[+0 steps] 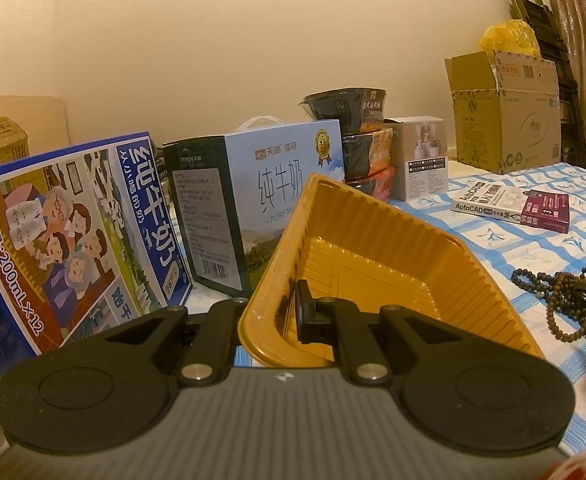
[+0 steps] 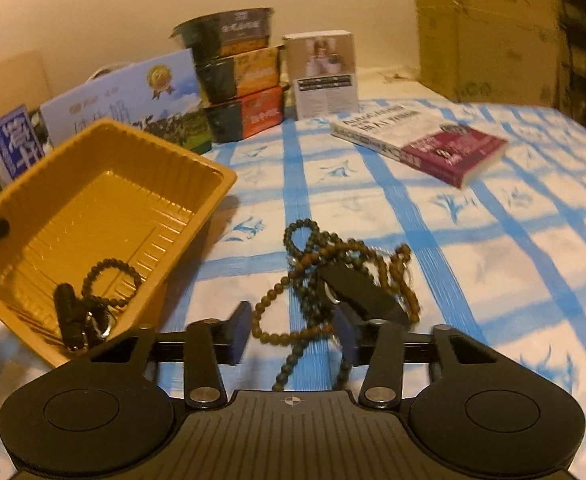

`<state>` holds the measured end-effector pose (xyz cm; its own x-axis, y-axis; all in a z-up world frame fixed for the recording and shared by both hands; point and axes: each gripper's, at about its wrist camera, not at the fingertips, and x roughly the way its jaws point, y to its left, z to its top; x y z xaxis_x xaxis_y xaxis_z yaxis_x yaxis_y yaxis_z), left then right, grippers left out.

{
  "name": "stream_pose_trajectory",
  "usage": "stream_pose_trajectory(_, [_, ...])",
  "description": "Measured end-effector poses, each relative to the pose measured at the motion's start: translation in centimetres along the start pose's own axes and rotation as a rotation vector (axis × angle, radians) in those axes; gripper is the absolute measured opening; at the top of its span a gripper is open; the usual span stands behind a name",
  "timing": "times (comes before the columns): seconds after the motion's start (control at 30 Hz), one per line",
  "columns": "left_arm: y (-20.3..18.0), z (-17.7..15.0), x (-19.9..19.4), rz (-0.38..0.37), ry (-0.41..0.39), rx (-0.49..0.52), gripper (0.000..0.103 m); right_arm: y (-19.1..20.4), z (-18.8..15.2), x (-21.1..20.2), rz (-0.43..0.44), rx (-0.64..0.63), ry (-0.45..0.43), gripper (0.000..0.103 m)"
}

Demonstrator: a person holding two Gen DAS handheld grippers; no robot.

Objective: Organize jewelry
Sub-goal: 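Grasp a green bead bracelet from the pile with the right tool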

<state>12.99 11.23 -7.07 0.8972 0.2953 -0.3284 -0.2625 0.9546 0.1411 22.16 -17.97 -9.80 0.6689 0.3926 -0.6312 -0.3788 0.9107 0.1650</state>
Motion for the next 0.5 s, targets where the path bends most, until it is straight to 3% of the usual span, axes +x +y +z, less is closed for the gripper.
stream_pose_trajectory(0.3, [-0.2, -0.1, 0.3, 0.009, -0.006, 0.001, 0.011, 0.3, 0.7, 1.4, -0.023, -0.116, -0.020, 0.036])
stream_pose_trajectory(0.5, [-0.4, 0.0, 1.0, 0.023, -0.007, -0.003, 0.012, 1.3, 1.5, 3.5, 0.007, -0.161, -0.005, 0.024])
